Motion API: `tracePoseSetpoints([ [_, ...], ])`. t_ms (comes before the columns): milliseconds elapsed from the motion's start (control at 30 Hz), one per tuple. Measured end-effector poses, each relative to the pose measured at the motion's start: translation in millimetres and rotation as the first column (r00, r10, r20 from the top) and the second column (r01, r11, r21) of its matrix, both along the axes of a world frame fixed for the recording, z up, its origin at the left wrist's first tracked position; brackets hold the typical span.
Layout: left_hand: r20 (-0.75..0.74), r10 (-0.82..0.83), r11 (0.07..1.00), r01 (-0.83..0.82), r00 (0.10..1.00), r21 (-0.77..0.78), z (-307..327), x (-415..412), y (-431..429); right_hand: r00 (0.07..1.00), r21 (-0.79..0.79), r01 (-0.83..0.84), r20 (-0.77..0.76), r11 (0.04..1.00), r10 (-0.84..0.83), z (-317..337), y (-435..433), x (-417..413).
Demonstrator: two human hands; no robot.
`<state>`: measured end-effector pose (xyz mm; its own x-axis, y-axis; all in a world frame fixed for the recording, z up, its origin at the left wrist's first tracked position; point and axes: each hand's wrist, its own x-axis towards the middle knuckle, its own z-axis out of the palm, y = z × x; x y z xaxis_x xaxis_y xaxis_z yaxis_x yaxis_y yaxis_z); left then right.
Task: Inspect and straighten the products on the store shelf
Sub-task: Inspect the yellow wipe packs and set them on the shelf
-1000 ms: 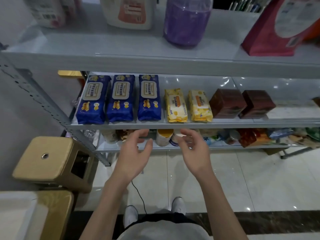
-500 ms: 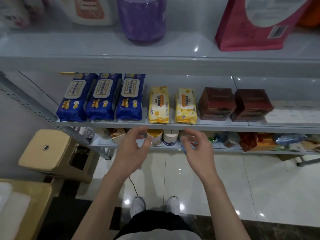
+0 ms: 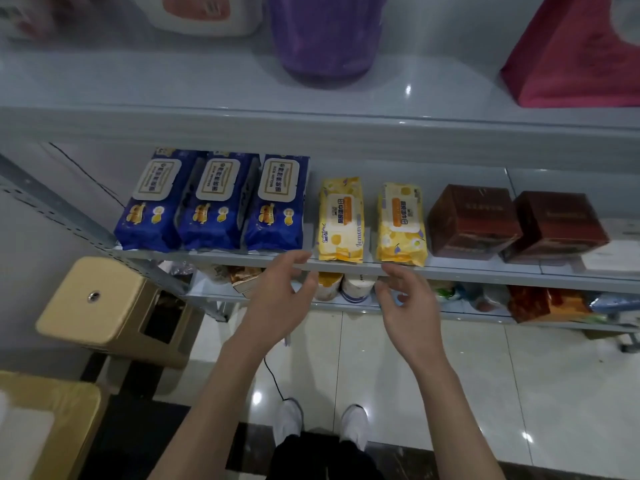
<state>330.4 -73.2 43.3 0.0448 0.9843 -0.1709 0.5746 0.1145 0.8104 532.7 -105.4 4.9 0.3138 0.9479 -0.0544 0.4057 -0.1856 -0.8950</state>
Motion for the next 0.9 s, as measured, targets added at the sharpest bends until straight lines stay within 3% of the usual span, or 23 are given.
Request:
tracePoseSetpoints([
  [233,0.039,-0.030,1.000,0.030,0.999,0.000,-38.7,14.2,53.5,0.999,-0.036,0.039,-0.011,0.999,-0.039,-27.7,62.8,-19.0],
  [500,0.165,0.069,0.995,-0.055,0.984,-0.088,-76.3,42.9,116.7,1.000,-0.135,0.029,-0.008,0.990,-0.030,-51.5,134.8,-27.2],
  [900,0.115,0.158,0.981,-0.142,0.981,-0.134,-108.7,64.6,147.9,0.993,-0.157,0.032,-0.109,0.987,-0.050,-75.2,173.7,-35.0],
])
